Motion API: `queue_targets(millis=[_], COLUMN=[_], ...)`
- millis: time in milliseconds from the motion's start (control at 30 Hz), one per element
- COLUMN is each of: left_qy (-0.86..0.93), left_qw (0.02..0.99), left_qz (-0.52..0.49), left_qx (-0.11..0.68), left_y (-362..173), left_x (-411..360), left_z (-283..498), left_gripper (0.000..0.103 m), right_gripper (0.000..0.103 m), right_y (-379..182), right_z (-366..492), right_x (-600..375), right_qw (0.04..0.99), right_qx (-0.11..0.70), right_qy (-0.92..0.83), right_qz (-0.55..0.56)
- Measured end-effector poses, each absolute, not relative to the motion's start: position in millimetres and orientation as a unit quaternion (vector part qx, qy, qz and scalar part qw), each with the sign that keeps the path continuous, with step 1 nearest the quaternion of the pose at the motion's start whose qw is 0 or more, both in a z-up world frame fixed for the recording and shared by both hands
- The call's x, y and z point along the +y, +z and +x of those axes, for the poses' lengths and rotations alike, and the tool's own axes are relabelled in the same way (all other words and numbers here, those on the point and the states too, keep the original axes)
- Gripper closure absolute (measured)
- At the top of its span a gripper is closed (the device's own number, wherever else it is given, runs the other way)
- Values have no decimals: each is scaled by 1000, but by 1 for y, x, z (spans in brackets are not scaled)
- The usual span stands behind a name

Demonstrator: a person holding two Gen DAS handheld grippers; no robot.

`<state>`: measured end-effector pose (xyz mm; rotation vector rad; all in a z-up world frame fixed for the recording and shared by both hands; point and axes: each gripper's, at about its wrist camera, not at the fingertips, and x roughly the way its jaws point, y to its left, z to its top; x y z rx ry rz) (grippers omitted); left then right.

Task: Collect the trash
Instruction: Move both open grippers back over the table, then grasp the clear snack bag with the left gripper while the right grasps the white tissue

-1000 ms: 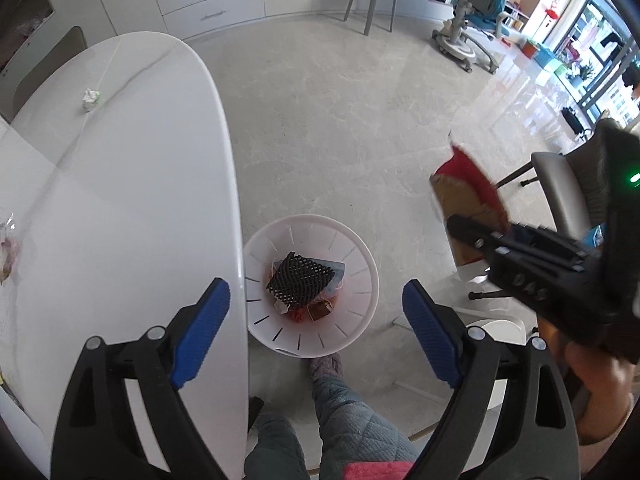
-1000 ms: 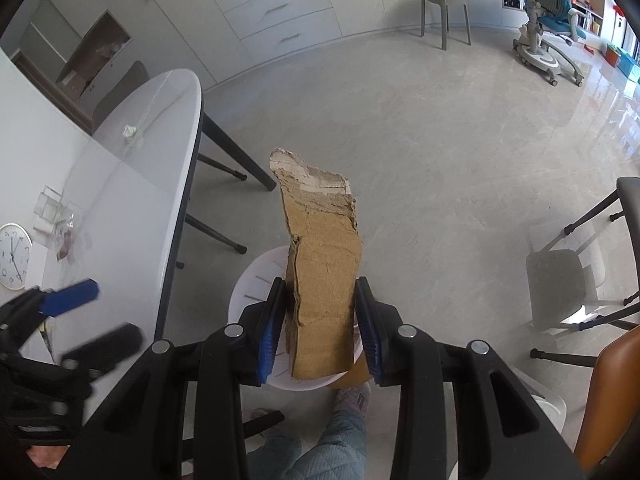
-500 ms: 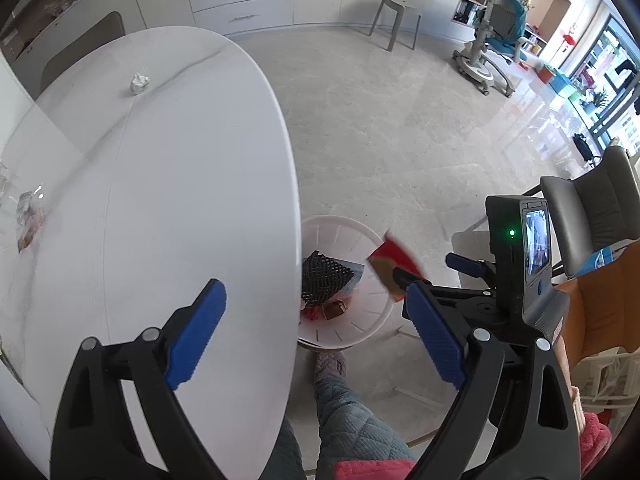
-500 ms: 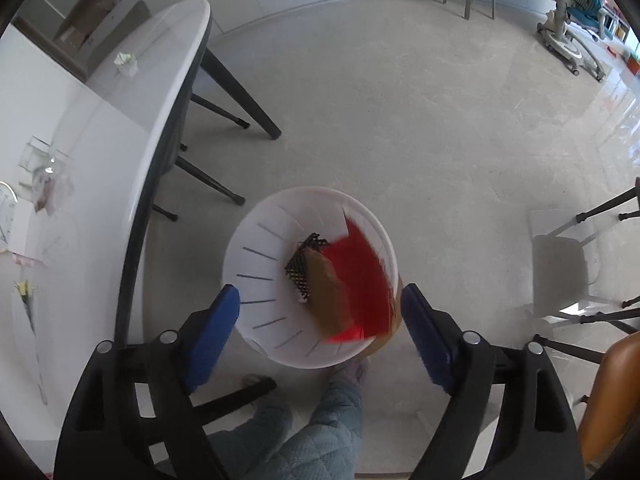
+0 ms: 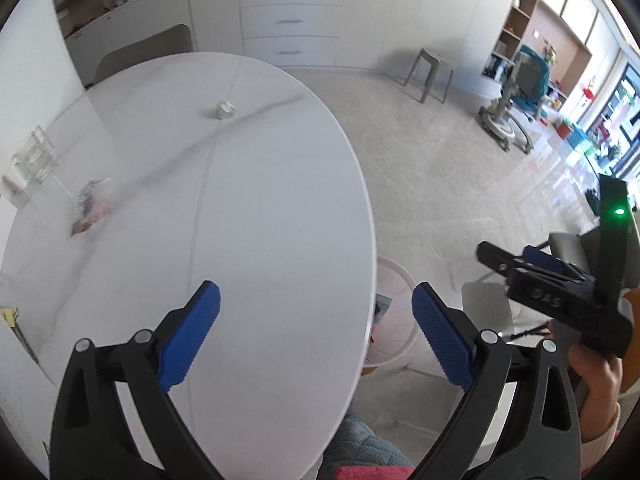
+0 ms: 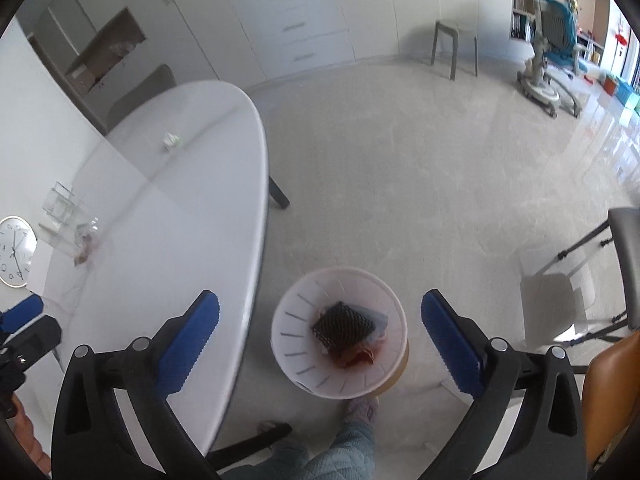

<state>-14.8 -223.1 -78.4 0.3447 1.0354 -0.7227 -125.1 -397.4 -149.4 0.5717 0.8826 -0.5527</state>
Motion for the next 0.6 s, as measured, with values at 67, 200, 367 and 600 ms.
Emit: queue_targets(millis=[67, 200, 367, 600], left_qy=[-323, -300, -266, -205], left_qw=[806, 820, 837, 851], left_qz=[147, 120, 96, 61], left_qx=[475, 472, 468, 480], left_y=[-70, -61, -57, -68], left_x=[-204, -172, -132, -86], left_z=[-4, 17, 47, 96], left_gripper=[8, 8, 8, 8], right_gripper=[3, 3, 3, 3], right_y=[-134, -107, -91, -81], right_z=[-119, -97, -67, -23], right_x=[-388, -365, -342, -320], right_qw=[839, 857, 871, 886], right_qx=[405, 387, 376, 363], right_qy=[-256, -246, -225, -203], right_qz=[259, 236, 224, 204])
